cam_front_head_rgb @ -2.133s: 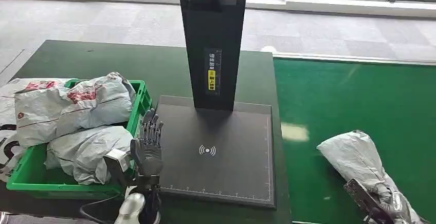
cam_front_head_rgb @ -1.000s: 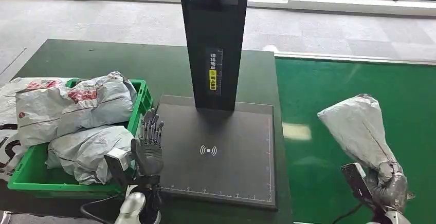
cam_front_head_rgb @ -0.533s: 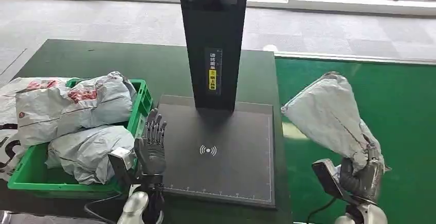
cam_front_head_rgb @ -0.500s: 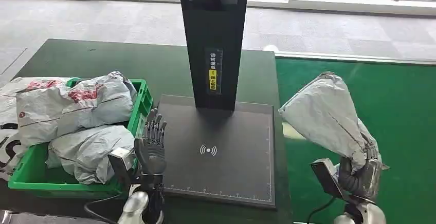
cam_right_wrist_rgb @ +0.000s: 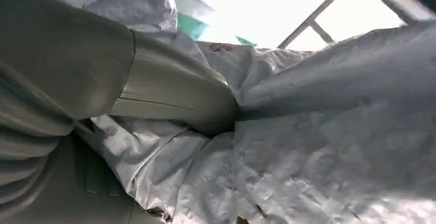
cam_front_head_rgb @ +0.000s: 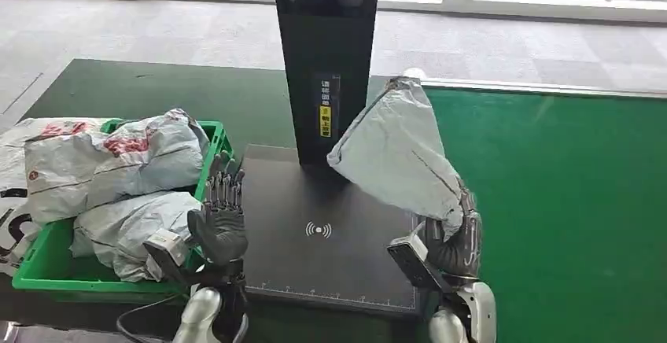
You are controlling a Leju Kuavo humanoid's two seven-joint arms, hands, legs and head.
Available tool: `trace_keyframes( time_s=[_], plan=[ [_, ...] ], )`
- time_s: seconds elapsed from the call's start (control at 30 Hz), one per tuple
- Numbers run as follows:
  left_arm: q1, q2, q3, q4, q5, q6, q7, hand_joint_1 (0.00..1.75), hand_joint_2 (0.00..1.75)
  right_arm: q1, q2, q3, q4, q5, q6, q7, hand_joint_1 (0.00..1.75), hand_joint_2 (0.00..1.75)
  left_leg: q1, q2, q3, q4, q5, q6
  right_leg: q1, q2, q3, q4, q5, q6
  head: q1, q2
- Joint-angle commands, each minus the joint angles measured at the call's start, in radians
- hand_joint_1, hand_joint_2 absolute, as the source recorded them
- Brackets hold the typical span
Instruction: Moved the parcel from conveyor to table for the left to box.
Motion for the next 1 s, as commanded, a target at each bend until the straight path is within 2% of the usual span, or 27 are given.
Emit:
trace_keyframes(
  time_s=[0.03,0.07,0.1,0.13,0.23,0.37,0.83,0.87,0.9,1.0],
  plan=[
    [0.056,-0.05,-0.004,-0.158,-0.077,-0.004,0.003,0.0,0.0,-0.019,0.016,0.069,0.048,-0.044,0.038,-0.035,1.75,1.75,0.0,0.001,-0.001,0.0,0.0,0.0,0.0,0.002,-0.002,0.0,0.001,0.0,0.0,0.0],
    [0.071,-0.058,-0.012,-0.207,-0.095,-0.006,0.003,0.0,0.0,-0.009,0.028,0.068,0.045,-0.027,0.048,-0.025,1.75,1.75,0.0,0.002,-0.001,0.0,0.0,0.0,0.0,0.002,-0.002,0.0,0.001,0.0,0.0,0.0],
    [0.083,-0.059,-0.02,-0.351,-0.061,-0.051,0.003,0.0,0.0,0.012,0.039,0.066,0.029,-0.021,0.092,-0.016,1.75,1.75,0.0,0.003,-0.002,0.0,0.0,-0.001,0.0,0.003,-0.003,0.0,0.001,0.0,0.0,0.0],
    [0.101,-0.059,-0.045,-0.381,-0.059,-0.045,0.003,0.0,0.0,0.035,0.042,0.07,0.003,-0.011,0.108,-0.017,1.75,1.75,0.0,0.002,-0.001,0.0,0.0,0.0,0.0,0.003,-0.002,0.0,0.0,0.0,0.0,0.0],
    [0.1,-0.058,-0.075,-0.356,-0.053,-0.021,0.003,0.0,0.0,0.051,0.043,0.067,-0.011,0.0,0.153,-0.004,1.75,1.75,0.0,0.001,-0.002,0.0,0.0,-0.001,0.0,0.001,-0.003,0.001,-0.001,0.0,0.0,0.0],
    [0.091,-0.059,-0.055,-0.356,-0.048,-0.029,0.003,0.0,0.0,0.05,0.04,0.063,0.005,-0.005,0.178,0.0,1.75,1.75,0.0,0.0,-0.001,0.0,0.0,0.0,0.0,0.0,-0.001,0.0,-0.001,0.0,0.0,0.0],
    [0.095,-0.059,-0.056,-0.382,-0.034,0.016,0.003,0.0,0.0,0.047,0.054,0.071,0.04,0.009,0.216,-0.005,1.75,1.75,-0.002,0.001,0.0,-0.005,0.002,0.0,-0.002,0.001,-0.001,-0.003,0.001,0.001,0.0,0.0],
    [0.096,-0.059,-0.059,-0.373,-0.033,0.014,0.003,0.0,0.0,0.046,0.052,0.077,0.049,0.026,0.227,0.0,1.55,1.75,-0.001,0.001,0.0,-0.004,0.002,0.0,-0.002,0.001,-0.001,-0.003,0.001,0.0,0.0,0.0],
    [0.094,-0.059,-0.062,-0.368,-0.034,0.013,0.003,0.0,0.0,0.047,0.056,0.079,0.051,0.027,0.225,0.0,0.0,1.75,-0.001,0.001,0.0,-0.003,0.001,0.0,-0.001,0.001,-0.001,-0.002,0.0,0.0,0.0,0.0],
    [0.094,-0.059,-0.062,-0.368,-0.034,0.013,0.003,0.0,0.0,0.047,0.056,0.079,0.051,0.027,0.225,0.0,0.0,1.75,-0.002,0.001,0.001,-0.007,0.003,0.0,-0.002,0.001,0.0,-0.004,0.002,0.001,0.0,0.0]
  ],
)
